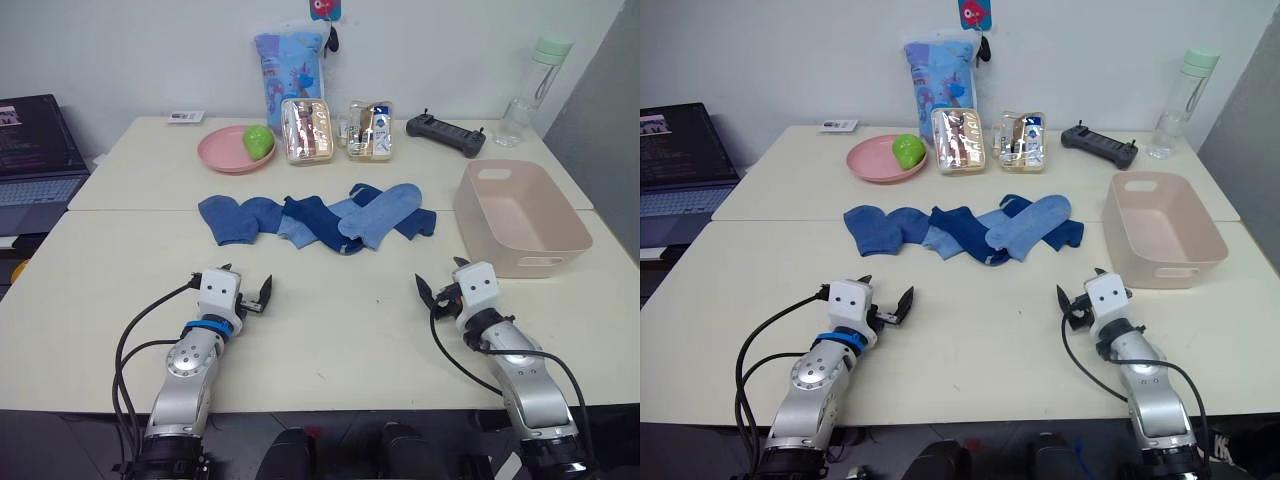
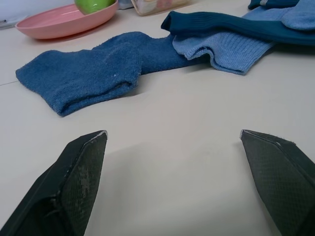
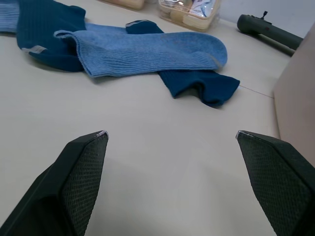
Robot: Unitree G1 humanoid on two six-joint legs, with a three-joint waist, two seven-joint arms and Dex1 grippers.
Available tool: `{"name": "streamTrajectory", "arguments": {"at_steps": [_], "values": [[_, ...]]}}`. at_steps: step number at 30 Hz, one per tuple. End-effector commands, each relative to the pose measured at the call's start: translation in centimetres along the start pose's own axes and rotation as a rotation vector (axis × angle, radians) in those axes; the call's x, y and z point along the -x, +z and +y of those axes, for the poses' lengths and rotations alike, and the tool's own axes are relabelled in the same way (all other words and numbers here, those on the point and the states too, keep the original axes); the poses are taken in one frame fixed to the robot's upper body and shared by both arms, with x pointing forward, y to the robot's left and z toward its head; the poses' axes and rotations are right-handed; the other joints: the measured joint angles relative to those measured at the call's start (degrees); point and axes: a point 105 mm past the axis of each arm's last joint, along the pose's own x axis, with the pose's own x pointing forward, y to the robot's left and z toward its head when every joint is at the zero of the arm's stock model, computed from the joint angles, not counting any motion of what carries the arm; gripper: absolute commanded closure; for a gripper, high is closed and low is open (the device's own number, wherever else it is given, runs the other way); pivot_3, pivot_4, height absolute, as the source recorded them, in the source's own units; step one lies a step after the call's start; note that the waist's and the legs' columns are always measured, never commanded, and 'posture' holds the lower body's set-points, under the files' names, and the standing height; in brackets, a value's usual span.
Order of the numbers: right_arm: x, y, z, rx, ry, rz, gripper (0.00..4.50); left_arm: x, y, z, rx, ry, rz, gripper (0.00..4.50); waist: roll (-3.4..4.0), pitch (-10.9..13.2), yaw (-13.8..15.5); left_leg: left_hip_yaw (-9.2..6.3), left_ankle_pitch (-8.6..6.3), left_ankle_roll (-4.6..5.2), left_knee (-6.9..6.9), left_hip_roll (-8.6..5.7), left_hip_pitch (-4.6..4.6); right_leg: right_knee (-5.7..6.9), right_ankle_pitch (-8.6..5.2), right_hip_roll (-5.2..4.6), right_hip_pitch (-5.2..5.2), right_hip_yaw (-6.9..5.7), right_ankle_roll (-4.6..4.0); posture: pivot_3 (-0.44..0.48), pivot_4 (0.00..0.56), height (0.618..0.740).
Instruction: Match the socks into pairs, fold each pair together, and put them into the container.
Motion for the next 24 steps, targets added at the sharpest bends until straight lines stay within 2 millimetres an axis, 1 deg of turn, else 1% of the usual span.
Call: {"name": "streamTrajectory", "arguments": {"at_steps": [1, 5, 13, 19, 24], "values": [[-0.1, 1.02, -0.48, 0.022, -0.006, -0.036, 0.02, -0.1, 1.05, -0.22, 0.002, -0.01, -0.041, 0.0, 0.0, 0.0, 0.0, 0.0, 0.0, 0.0, 0.0, 0.0, 0.0, 0.0, 0.0, 0.0, 0.0, 0.0, 0.0, 0.0, 0.15, 0.74], [0.0, 1.07, -0.59, 0.014, -0.004, -0.039, 0.02, -0.2, 1.05, -0.42, 0.005, -0.018, -0.042, 0.0, 0.0, 0.0, 0.01, 0.0, 0.0, 0.0, 0.0, 0.0, 0.0, -0.01, 0.0, 0.0, 0.0, 0.0, 0.0, 0.0, 0.15, 0.74], [0.19, 1.38, 0.17, -0.009, 0.033, -0.058, 0.02, -0.39, 1.13, -0.28, 0.004, -0.021, -0.048, 0.0, 0.0, 0.0, 0.01, 0.0, 0.0, 0.0, 0.0, 0.0, 0.0, -0.01, 0.0, 0.0, 0.0, 0.0, 0.0, 0.0, 0.15, 0.74], [-0.1, 1.74, -0.04, -0.004, 0.046, -0.06, 0.02, -0.97, 1.5, -0.41, 0.015, -0.025, -0.057, 0.0, 0.0, 0.0, 0.01, 0.0, 0.0, 0.0, 0.0, 0.0, 0.0, 0.0, 0.0, 0.0, 0.0, 0.0, 0.0, 0.0, 0.15, 0.74], [-0.02, 1.65, 0.02, 0.016, 0.047, -0.056, 0.02, -0.97, 1.67, -0.96, 0.023, -0.065, -0.069, 0.0, 0.0, 0.0, 0.0, 0.0, 0.0, 0.0, 0.0, 0.0, 0.0, -0.01, 0.0, 0.0, 0.0, 0.0, 0.0, 0.0, 0.15, 0.74]]}}
